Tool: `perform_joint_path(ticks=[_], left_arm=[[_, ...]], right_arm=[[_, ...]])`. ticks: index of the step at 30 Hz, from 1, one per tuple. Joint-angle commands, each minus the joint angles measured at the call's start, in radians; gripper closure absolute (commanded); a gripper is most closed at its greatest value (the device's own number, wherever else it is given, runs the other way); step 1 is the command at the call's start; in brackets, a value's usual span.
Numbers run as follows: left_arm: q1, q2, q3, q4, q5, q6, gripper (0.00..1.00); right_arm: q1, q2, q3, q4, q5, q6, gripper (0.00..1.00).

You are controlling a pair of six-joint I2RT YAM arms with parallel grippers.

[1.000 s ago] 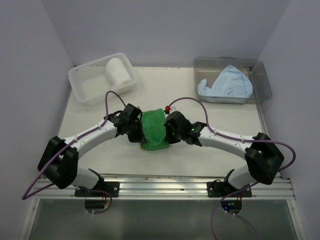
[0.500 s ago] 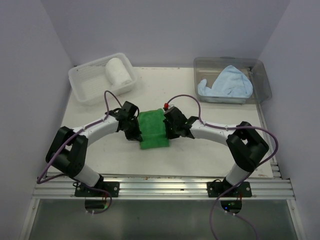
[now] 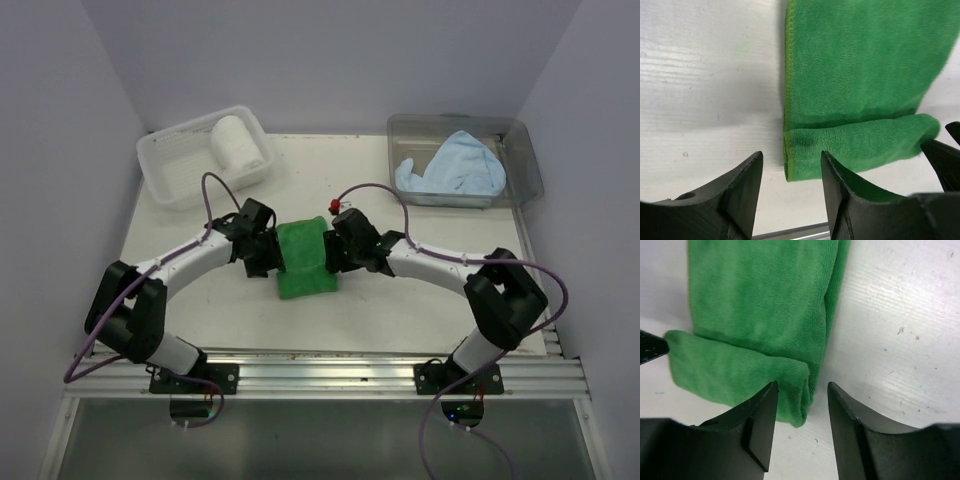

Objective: Roll the towels
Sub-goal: Fold the towel

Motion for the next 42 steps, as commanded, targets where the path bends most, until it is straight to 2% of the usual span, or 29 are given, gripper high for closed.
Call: perform_joint_path(ticks=[1,4,5,9,11,14,21,24,31,39,42], left_arm=[[0.0,-0.091,0.058,-0.052,-0.041,0.027,0.46],[-0.029,-0.108,0.074,-0.075,-0.041,0.025,0.47],[-0.04,-0.108,0.076,-0.072,-0.031,0.015,0.5],[-0.085,-0.084,0.052,0.0,0.048,-0.014,0.65],[-0.091,-0.068,0.024,0.059,0.103,-0.034,0.74],[-0.091,-0.031,0.002,0.116,0.125,-0.048,0.8],[-0.089,0.079,0.042,0.133,0.088,-0.028,0.82],[-0.089,0.105,0.05,0.132,0.081,-0.016,0.83],[-0.069,0.142,0.061,0.149,0.079,0.012,0.83],[-0.068,0.159,0.079,0.15,0.085,0.033,0.83],[-0.068,0.159,0.085,0.156,0.088,0.038,0.83]], right_arm=[[-0.003,-0.13,-0.005,-0.009,0.009,-0.012,0.51],[0.004,-0.168,-0.024,-0.019,0.001,-0.007,0.51],[0.012,-0.171,-0.027,-0.021,-0.003,-0.006,0.53],[0.03,-0.156,-0.018,-0.009,-0.042,0.002,0.82],[0.032,-0.13,-0.01,-0.003,-0.063,0.01,0.89],[0.035,-0.09,-0.004,0.007,-0.083,0.007,0.9],[0.033,0.074,0.068,0.014,-0.037,-0.064,0.91],[0.033,0.114,0.076,0.008,-0.007,-0.081,0.94],[0.059,0.044,-0.033,0.031,-0.086,-0.018,0.96],[0.208,-0.03,-0.091,0.042,-0.088,0.117,0.97],[0.222,-0.039,-0.077,0.039,-0.086,0.128,0.97]])
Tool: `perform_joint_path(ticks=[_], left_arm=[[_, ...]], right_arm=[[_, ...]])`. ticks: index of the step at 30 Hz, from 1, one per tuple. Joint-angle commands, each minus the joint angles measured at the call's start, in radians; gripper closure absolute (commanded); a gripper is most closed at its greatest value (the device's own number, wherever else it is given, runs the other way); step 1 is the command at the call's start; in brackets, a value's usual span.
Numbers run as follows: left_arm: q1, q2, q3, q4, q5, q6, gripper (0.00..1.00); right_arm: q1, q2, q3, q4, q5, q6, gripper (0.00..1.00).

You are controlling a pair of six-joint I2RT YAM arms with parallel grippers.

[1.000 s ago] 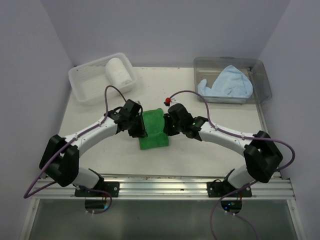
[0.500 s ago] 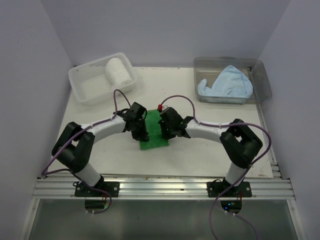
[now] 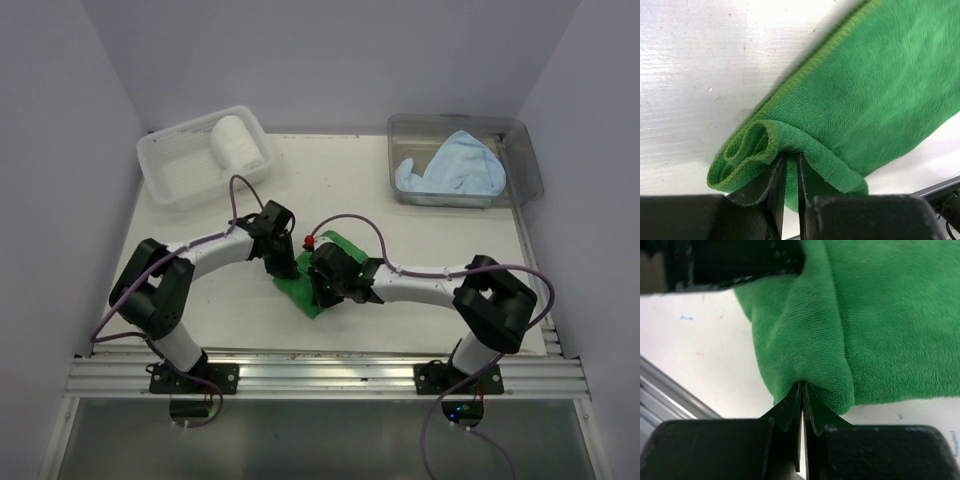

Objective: Roll the towels
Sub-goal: Fold the towel, then roll the towel

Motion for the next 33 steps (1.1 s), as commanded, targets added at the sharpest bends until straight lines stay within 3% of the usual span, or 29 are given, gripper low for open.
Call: perform_joint_path(ticks=[1,5,11,16,23,28,33], left_arm=[[0.008,0.01,0.034,0.047,-0.008,0.029,0.83],[0.008,-0.008,0.06,0.02,-0.006,0.051,0.82],[0.008,-0.1,0.106,-0.062,-0.037,0.088,0.6],[0.031,-0.172,0.109,-0.088,-0.052,0.091,0.53],[0.083,-0.189,0.091,-0.108,-0.042,0.078,0.53],[0.15,-0.259,0.082,-0.18,-0.207,0.028,0.55],[0.225,-0.318,0.034,-0.183,-0.193,0.028,0.56]], right_arm=[[0.014,-0.041,0.005,-0.004,-0.024,0.05,0.97],[0.017,-0.078,0.038,-0.04,-0.001,0.015,0.95],[0.019,-0.147,0.074,-0.12,0.09,-0.094,0.75],[0.034,-0.133,0.103,-0.149,0.128,-0.18,0.65],[0.16,-0.055,0.182,-0.149,0.267,-0.295,0.54],[0.226,0.08,0.25,-0.149,0.37,-0.341,0.48],[0.272,0.175,0.299,-0.171,0.491,-0.383,0.44]])
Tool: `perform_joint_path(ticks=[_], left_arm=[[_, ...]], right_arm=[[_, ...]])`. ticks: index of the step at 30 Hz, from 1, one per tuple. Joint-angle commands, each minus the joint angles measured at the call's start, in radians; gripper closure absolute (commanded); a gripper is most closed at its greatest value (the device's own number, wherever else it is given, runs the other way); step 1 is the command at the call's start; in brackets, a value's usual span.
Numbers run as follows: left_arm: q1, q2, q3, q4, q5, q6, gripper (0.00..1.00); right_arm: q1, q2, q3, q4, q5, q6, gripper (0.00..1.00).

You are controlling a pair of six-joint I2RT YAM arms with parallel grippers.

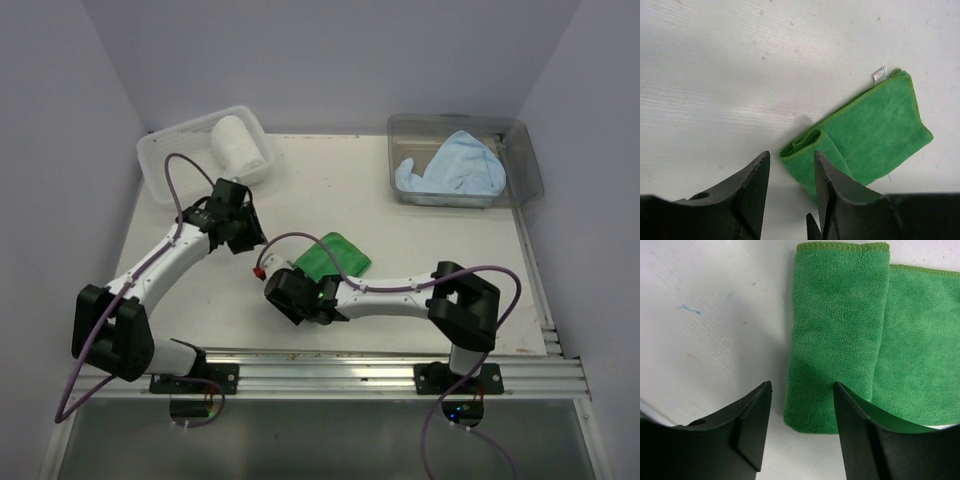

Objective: Roll the towels
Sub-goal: Roll the towel

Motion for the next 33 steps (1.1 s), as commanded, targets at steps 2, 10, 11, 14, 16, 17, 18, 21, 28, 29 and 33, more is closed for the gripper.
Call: perform_joint_path(ticks=[2,10,11,14,16,17,18,21,28,29,33], left_arm=[[0.065,-0.051,-0.054,-0.022,-0.018,-0.01,0.56],[0.109,-0.056,-0.169,0.062,0.114,-0.016,0.57],[0.109,-0.058,-0.175,0.067,0.121,-0.016,0.57],[0.109,-0.067,-0.204,0.084,0.154,-0.016,0.56],[0.109,-0.078,-0.224,0.099,0.17,-0.018,0.55],[0.109,-0.084,-0.229,0.105,0.194,-0.013,0.55],[0.109,-0.085,-0.231,0.11,0.205,-0.009,0.54],[0.109,-0.069,-0.211,0.096,0.222,0.036,0.52],[0.095,-0.041,-0.276,0.22,0.401,0.03,0.22],[0.092,-0.033,-0.281,0.236,0.41,0.011,0.22],[0.049,-0.004,-0.287,0.312,0.394,-0.026,0.21]], right_arm=[[0.021,0.061,0.046,-0.018,0.171,-0.052,0.4],[0.02,0.107,0.01,0.034,0.17,-0.017,0.66],[0.02,0.099,0.0,0.05,0.144,-0.008,0.78],[0.002,0.058,-0.007,0.08,0.067,0.0,0.91],[-0.02,0.027,-0.012,0.097,0.016,0.017,0.96],[-0.047,0.016,-0.024,0.119,-0.02,0.043,1.0],[-0.061,0.007,-0.032,0.128,-0.077,0.057,1.0],[-0.118,-0.033,-0.069,0.168,-0.163,0.1,1.0],[-0.203,-0.082,-0.144,0.254,-0.381,0.159,1.0],[-0.212,-0.08,-0.156,0.27,-0.404,0.172,1.0],[-0.244,-0.08,-0.196,0.327,-0.49,0.219,1.0]])
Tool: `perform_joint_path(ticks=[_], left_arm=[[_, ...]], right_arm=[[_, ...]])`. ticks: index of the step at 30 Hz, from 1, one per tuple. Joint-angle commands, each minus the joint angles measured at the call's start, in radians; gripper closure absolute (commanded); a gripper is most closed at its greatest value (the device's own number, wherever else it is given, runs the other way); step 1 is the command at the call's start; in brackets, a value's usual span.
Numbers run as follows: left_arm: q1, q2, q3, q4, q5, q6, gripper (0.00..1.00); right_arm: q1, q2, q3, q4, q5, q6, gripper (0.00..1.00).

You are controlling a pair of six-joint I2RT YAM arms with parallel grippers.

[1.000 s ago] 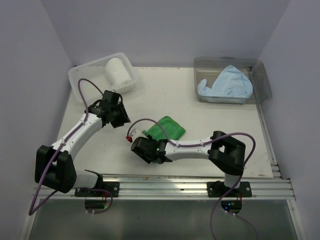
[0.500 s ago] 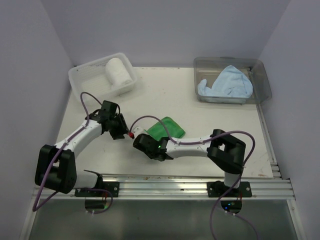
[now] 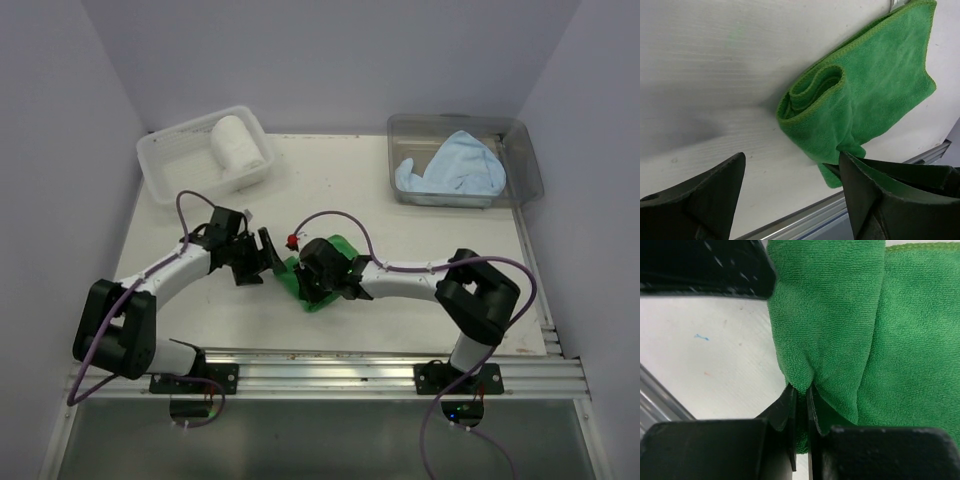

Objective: Roll the towels
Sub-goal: Roll the towel

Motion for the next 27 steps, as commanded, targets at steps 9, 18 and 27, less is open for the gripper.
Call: perform_joint_path(ticks=[9,18,27], left_arm=[[-0.036,0.147,0.031,0.166,0.053,-0.017,0.25],[-0.058,0.234,0.066,0.18,0.013,-0.035,0.56],[-0.082,0.228,0.101,0.095,-0.029,-0.057,1.0]], right_arm=[[-0.052,-0.037,-0.074,0.148,-0.203,0.112,1.0],[-0.055,-0.048,-0.075,0.136,-0.208,0.108,1.0],[-0.032,-0.1,-0.042,0.006,-0.047,0.045,0.38]])
